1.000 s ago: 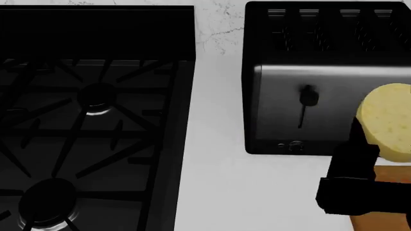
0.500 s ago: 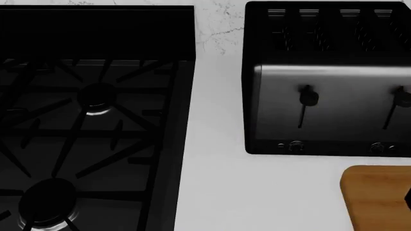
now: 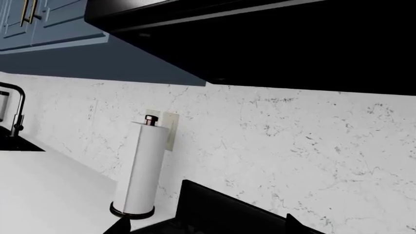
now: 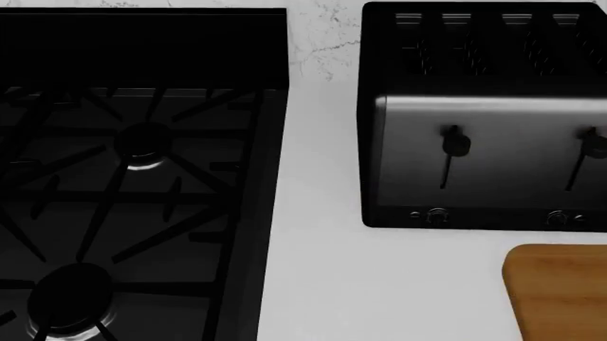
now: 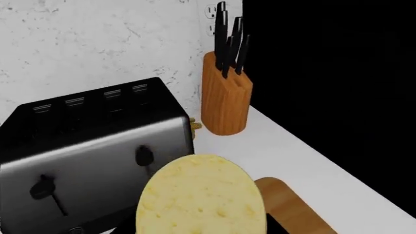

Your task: Pick up the wedge of cheese and place it on the slice of bread to prepare a simple cheese on bread dish.

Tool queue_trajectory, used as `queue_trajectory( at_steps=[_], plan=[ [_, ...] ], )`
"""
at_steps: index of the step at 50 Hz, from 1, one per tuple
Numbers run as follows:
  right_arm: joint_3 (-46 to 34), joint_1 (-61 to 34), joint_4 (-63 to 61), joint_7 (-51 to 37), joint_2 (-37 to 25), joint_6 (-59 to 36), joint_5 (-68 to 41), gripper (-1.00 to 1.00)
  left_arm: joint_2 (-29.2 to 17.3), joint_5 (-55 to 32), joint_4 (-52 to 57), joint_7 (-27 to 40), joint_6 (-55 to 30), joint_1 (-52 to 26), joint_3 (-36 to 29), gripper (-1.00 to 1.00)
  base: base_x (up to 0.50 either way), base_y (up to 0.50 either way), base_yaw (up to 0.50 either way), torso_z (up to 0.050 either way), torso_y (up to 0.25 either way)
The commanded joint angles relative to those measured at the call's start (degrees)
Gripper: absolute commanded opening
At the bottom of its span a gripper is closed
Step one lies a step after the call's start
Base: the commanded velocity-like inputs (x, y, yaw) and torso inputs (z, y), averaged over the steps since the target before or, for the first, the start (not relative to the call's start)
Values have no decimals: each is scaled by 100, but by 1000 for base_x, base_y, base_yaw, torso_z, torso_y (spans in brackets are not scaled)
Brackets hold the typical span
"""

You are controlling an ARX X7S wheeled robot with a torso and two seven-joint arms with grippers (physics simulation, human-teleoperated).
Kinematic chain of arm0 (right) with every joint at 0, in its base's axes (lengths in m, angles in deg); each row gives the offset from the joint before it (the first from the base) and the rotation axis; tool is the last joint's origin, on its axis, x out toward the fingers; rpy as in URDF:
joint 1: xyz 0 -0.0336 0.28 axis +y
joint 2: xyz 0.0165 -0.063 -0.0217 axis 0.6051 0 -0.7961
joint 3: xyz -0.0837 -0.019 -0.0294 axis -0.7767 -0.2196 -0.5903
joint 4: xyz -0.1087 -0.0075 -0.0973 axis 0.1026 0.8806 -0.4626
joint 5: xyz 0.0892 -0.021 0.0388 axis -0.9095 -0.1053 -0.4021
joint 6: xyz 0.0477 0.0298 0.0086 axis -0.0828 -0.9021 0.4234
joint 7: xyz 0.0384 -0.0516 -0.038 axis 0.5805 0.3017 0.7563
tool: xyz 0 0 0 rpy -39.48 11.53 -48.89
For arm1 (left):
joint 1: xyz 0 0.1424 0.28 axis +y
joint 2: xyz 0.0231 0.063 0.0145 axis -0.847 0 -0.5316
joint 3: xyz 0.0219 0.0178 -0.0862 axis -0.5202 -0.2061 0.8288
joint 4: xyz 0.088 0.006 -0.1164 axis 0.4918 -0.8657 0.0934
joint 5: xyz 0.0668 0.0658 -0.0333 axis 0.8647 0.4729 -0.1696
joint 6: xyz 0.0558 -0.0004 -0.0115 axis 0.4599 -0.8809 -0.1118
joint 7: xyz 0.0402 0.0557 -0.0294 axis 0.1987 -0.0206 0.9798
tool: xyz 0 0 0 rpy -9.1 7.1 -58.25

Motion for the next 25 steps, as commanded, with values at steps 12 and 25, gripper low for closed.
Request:
queue_trajectory(
  at_steps=[12,25],
  plan=[
    [-346,403,621,303,89,-157,498,-100,-47,-20,-18,55,45,18,-51,100,0,0,0,0,0],
    [-737,269,789,449,-117,-31,591,-100,-51,-59,-5,85,65,28,-36,100,0,0,0,0,0]
  ],
)
